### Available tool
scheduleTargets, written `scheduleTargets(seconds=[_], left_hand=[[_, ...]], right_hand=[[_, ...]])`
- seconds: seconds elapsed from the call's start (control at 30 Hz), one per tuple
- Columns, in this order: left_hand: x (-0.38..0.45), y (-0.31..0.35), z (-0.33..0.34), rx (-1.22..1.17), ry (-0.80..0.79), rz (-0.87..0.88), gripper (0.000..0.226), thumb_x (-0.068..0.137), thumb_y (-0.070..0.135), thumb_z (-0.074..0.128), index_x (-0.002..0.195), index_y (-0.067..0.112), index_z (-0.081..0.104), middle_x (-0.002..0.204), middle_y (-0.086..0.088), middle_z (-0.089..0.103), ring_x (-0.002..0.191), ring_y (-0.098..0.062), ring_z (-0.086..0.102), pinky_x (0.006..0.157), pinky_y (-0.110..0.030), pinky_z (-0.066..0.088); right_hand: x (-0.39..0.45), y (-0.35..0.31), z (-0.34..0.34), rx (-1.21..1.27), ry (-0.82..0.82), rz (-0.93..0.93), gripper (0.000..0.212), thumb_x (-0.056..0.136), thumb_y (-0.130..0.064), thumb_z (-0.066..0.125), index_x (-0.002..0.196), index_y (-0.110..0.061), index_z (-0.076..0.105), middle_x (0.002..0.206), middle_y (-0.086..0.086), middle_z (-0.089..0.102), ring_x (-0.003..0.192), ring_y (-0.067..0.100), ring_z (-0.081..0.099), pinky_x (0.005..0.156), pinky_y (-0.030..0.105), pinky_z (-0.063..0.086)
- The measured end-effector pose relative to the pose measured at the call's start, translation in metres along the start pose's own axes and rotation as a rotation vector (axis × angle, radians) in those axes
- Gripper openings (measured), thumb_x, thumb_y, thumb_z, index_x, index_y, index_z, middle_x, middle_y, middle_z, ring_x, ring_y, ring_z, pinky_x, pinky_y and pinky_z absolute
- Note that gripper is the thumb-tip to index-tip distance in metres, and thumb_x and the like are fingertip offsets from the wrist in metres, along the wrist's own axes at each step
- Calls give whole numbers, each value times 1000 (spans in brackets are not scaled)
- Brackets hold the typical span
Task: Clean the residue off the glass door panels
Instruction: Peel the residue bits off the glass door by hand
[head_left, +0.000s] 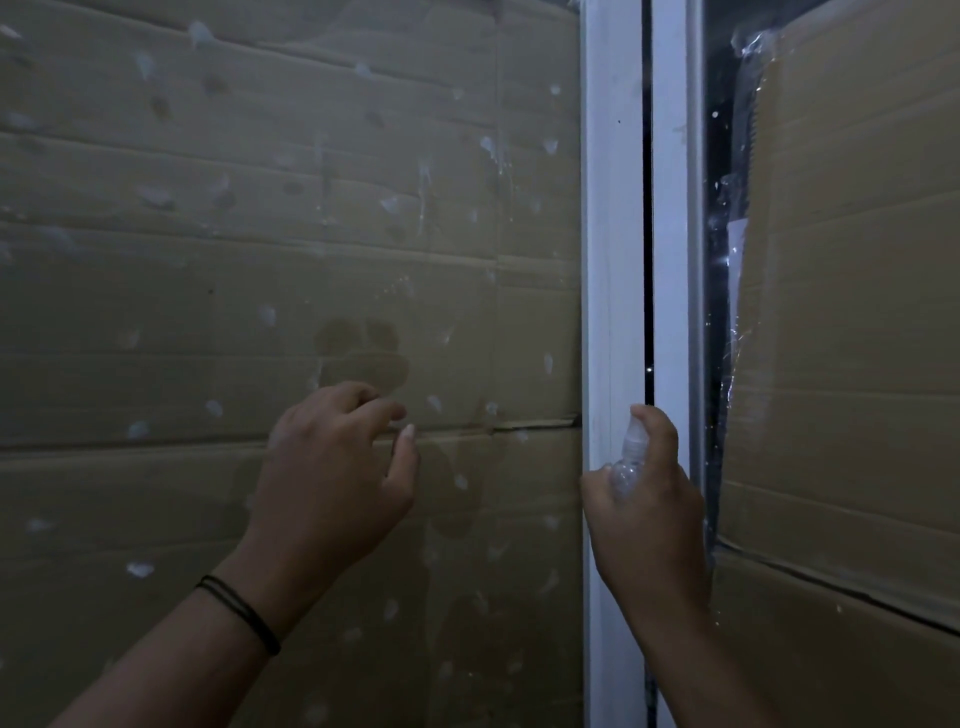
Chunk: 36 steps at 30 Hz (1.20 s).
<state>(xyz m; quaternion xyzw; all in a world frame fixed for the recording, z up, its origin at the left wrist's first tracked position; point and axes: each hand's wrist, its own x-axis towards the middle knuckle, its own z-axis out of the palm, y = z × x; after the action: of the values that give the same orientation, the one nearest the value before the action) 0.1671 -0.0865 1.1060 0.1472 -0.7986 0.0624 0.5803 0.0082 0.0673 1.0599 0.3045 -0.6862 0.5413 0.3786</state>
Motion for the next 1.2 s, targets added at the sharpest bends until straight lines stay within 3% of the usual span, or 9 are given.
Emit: scheduleTargets(seconds=[0.1,0.3,0.5,0.63,0.77,1.0,1.1,1.2], left_hand=[[-1,-3,0,-2,-7,-6,25,79,30,57,86,13,74,85,-2,67,80,-24,62,74,-39,52],[-5,-9,-2,11,-16,-21,25,78,29,57,86,13,74,84,-3,66,80,-24,62,73,-38,52],[-9,-20,-9,20,-22,-42,25,77,29,57,87,13,73,84,-2,66,81,-24,62,74,-40,52],[-11,-32,-17,22,-20,-45,25,77,28,58,87,12,74,85,-3,66,81,-25,62,75,-39,52],[-11,-50,-28,25,-25,-37,26,77,30,57,87,12,74,85,-3,65,81,-24,62,76,-40,51],[-11,-88,-59,23,-16,1,35,78,36,49,86,13,74,83,-3,65,80,-25,62,74,-40,52],[-10,-102,-70,16,-18,21,36,79,36,48,87,12,74,85,-4,66,82,-26,63,76,-42,52],[-10,-109,-75,1,-20,47,36,78,36,48,87,12,74,85,-4,66,82,-26,62,75,-42,52]], right_hand=[[-2,-2,0,1,24,-20,62,85,-10,57,139,-27,32,82,3,54,64,6,47,49,9,26],[-4,-8,6,-23,47,-112,83,89,-12,56,149,-36,5,83,0,48,62,4,45,48,10,27],[-2,-18,12,21,89,-143,74,87,-12,60,146,-29,19,92,1,48,71,16,51,56,24,39],[-7,-30,20,74,54,-141,73,86,-9,59,145,-28,19,105,12,56,75,19,56,54,10,35],[-11,-41,26,66,75,-83,77,86,-10,58,147,-33,16,94,11,56,67,19,55,47,14,33],[-20,-67,41,36,128,-55,71,87,-9,56,145,-31,22,97,0,45,69,13,48,48,18,35],[-20,-70,42,-4,189,-4,70,87,-8,54,144,-32,21,92,5,46,64,11,42,46,18,29],[-16,-67,37,-32,212,79,67,85,-6,52,141,-31,23,99,16,53,70,20,46,49,20,28]])
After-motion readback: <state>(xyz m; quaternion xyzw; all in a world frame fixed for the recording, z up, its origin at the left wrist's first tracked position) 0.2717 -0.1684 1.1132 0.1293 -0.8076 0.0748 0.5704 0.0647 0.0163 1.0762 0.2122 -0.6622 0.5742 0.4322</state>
